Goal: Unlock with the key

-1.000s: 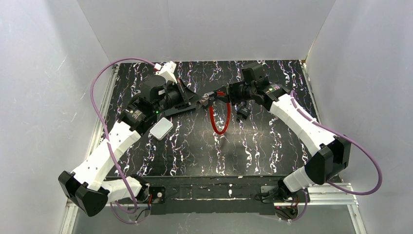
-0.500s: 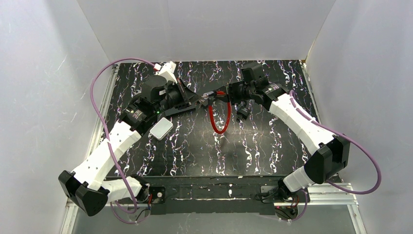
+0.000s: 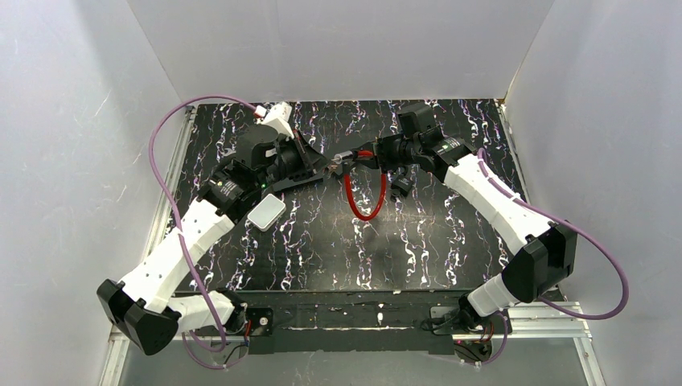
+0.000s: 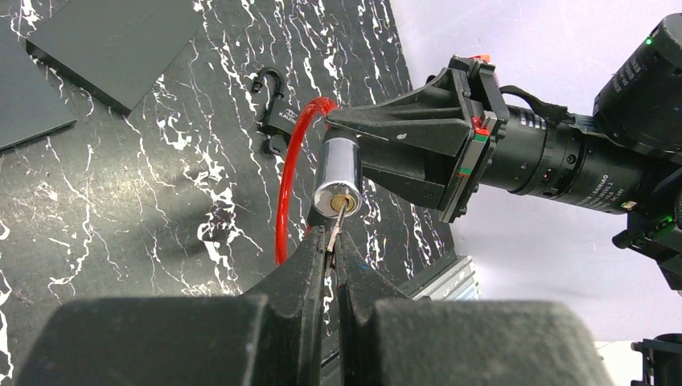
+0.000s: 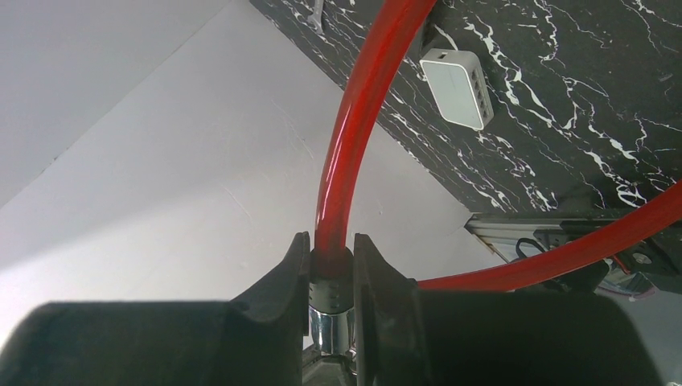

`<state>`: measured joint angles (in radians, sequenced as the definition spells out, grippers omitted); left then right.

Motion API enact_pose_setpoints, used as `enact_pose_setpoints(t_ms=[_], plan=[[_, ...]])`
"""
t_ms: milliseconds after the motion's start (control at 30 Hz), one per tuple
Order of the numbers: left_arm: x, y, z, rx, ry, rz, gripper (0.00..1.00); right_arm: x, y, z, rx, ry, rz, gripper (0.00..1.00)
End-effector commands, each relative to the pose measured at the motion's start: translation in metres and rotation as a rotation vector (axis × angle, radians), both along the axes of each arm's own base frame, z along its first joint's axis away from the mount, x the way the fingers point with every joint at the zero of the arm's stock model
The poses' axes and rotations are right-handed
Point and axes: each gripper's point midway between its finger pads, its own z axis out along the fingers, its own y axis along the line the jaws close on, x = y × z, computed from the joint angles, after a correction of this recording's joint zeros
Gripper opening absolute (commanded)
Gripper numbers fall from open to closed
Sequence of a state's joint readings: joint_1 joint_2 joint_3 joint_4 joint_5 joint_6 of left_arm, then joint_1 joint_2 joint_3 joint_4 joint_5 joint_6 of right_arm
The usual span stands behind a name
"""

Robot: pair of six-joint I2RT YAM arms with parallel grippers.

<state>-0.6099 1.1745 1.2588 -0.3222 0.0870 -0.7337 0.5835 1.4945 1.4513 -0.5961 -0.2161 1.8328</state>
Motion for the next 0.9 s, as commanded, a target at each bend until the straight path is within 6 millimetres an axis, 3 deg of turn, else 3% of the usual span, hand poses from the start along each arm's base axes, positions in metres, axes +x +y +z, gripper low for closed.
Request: enact_pose_setpoints(t_ms=[0,867], plan=[[0.0049,0.0045,-0.0081,0.058,0.018,0.032,0.00,0.0008,0.0154,0.0572,0.139,-0.112,0.045,0.01],[0.0102,0.0073,-0.0125,0.107,0.031,0.074,0.00,-0.0013,0.0123,0.0525,0.122,-0.105,0.040,0.01]])
